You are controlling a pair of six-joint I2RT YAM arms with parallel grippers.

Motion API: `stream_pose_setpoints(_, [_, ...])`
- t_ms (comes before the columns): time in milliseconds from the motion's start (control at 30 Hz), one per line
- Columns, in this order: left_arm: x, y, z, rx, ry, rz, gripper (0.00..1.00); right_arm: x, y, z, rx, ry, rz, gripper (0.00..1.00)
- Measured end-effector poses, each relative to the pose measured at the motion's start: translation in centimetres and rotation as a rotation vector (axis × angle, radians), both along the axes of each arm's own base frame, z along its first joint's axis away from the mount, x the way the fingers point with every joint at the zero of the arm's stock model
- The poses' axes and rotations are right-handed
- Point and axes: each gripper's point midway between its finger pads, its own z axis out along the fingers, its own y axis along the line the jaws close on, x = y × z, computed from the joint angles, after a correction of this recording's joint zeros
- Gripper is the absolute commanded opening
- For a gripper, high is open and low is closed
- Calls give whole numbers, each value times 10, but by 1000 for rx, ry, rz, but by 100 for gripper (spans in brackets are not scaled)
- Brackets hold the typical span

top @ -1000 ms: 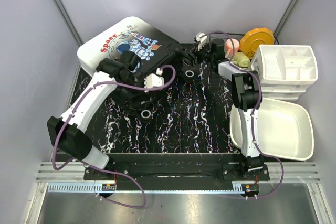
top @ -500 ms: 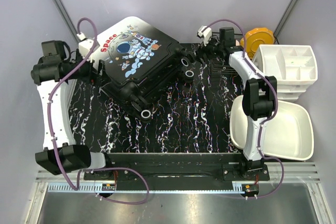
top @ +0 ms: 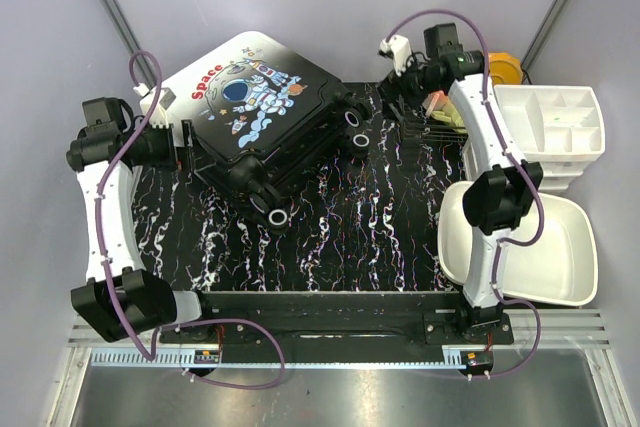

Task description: Open, take out, and arrange the luggage

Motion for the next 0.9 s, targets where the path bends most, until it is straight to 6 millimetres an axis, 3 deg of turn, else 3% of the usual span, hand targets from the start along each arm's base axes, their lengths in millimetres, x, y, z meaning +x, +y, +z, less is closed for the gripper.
stream_pose_setpoints(133, [1, 2, -7, -34, 22, 45, 99, 5, 38, 50, 42, -77, 13, 100])
stream_pose_setpoints(233, [-1, 2, -4, -53, 12, 76, 99, 4, 70, 61, 40, -106, 44, 100])
stream_pose_setpoints(300, [-2, 2, 0, -63, -1, 96, 99, 2, 88, 50, 13, -95, 64, 100])
stream_pose_setpoints(400, [-1, 5, 6, -76, -20, 126, 99, -1, 104, 18, -53, -45, 72, 100])
stream_pose_setpoints(567, [-9, 5, -1, -99, -5, 158, 99, 14, 92, -27, -175, -2, 2, 100])
stream_pose_setpoints(700, [-18, 2, -11, -113, 20, 171, 99, 16, 85, -40, -202, 22, -23, 100])
stream_pose_setpoints(900, [-19, 4, -20, -132, 42, 196, 99, 16, 87, -41, -192, 27, -37, 100])
